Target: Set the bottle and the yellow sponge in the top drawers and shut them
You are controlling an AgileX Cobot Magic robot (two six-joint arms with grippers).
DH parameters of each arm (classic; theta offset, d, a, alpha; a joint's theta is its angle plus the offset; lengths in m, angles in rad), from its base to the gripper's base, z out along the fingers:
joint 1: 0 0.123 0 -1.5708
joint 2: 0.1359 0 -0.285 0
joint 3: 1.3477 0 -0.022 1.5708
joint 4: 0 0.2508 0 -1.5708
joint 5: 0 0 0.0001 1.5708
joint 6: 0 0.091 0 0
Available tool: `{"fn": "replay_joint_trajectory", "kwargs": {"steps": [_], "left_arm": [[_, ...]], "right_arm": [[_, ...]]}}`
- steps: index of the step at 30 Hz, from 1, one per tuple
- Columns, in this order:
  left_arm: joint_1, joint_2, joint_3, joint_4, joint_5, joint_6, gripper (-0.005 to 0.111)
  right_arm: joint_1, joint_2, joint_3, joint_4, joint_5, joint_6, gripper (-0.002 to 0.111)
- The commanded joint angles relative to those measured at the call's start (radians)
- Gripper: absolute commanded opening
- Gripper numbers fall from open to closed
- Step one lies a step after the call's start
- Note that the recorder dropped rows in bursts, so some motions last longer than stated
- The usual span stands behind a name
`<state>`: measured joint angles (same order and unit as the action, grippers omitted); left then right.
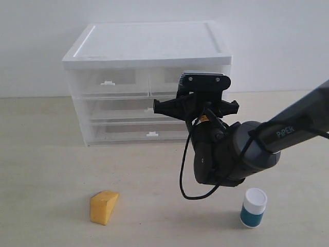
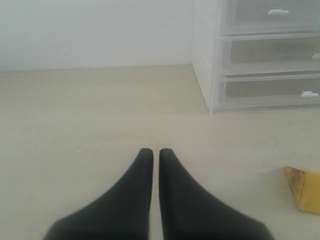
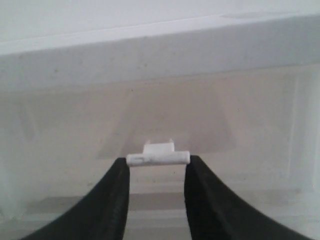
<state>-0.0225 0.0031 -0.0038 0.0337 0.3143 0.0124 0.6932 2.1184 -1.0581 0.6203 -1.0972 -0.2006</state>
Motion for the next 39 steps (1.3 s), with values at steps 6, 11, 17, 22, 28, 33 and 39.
{"fn": "replay_joint_trajectory", "kwargs": {"steps": [6,11,17,22,28,33,39], "left_arm": [[0.002,-0.003,0.004,-0.007,-0.005,0.004,0.004],[0.002,-0.003,0.004,-0.007,-0.005,0.004,0.004],[0.002,-0.003,0.004,-0.007,-0.005,0.004,0.004],[0.002,-0.003,0.004,-0.007,-0.005,0.004,0.004],[0.002,-0.003,0.004,-0.007,-0.005,0.004,0.004],[0.002,-0.003,0.004,-0.007,-0.005,0.004,0.004],[0.002,-0.003,0.004,-0.007,-0.005,0.004,0.004]], "right_arm": [[-0.024,-0.017,-0.031,-0.043,0.07,0.016,0.009],[-0.024,-0.04,-0.025,-0.049,0.104,0.009,0.0],[-0.024,-0.042,0.0,-0.049,0.111,0.007,0.0],[-0.024,-0.042,0.0,-0.049,0.146,0.007,0.0],[-0.015,-0.042,0.025,-0.051,0.17,-0.034,0.0],[-0.006,-0.075,0.099,-0.051,0.115,-0.036,0.0],[0.001,-0.123,0.163,-0.056,0.116,-0.033,0.0]]}}
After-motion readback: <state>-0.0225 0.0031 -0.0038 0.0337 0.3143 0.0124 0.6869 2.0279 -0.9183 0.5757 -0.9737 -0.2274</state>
